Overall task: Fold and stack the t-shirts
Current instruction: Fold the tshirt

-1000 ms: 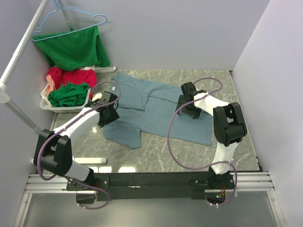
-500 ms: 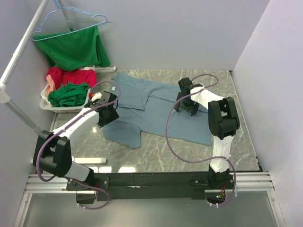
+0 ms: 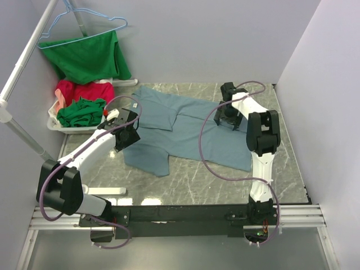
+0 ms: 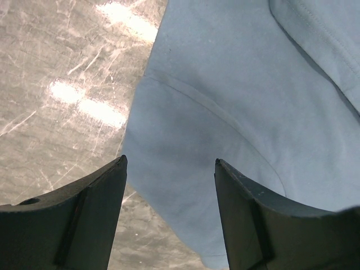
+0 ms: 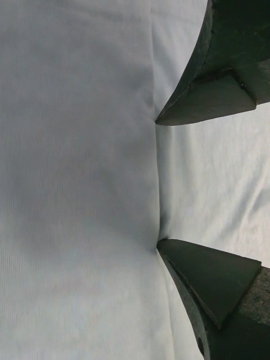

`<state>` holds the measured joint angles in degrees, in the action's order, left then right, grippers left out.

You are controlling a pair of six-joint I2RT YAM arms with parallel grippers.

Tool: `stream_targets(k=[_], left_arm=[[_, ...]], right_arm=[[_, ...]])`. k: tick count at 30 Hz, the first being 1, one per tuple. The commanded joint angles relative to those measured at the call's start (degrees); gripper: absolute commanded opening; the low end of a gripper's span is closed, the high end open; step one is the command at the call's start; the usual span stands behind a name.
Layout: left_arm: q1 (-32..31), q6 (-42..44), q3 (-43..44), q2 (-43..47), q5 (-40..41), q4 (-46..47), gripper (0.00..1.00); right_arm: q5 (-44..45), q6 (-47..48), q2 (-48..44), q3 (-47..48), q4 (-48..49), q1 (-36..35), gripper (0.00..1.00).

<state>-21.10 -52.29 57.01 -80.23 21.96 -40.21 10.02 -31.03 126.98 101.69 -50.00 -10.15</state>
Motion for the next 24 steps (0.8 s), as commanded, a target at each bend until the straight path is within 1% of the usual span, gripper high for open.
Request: stream_targets(k=[1,7,15,17,20,24], left_arm=[[-0.17,0.17,1.52,1.92,1.07,0.13,0.69],[-0.17,0.61,1.96,1.04,1.42,-0.22,0.69],[-0.17,1.14,1.61,0.42,0.55,-0.05,0.69],[-0.25,1.05,1.43,-1.06,-0.24,-0.14,0.7],[-0.25,0.79,-0.4,-3.17,-1.91,1.18,0.68],[-0.25,1.05,-4.18,-4.5,-7.79,6.53,0.64]], right_arm=[[-0.17,2.46,-0.41,-0.08,-2.39,3.47,0.87],[1.14,4.13,0.72,0.0,-3.18,4.97,0.86],[0.53,4.22,4.33,7.82,-6.69,7.08,0.83],[0.61,3.17,4.07,8.96,-6.6,7.08,0.82],[0.87,2.2,2.05,8.18,-4.59,7.08,0.8],[1.31,1.76,-3.21,6.07,0.06,7.08,0.8]])
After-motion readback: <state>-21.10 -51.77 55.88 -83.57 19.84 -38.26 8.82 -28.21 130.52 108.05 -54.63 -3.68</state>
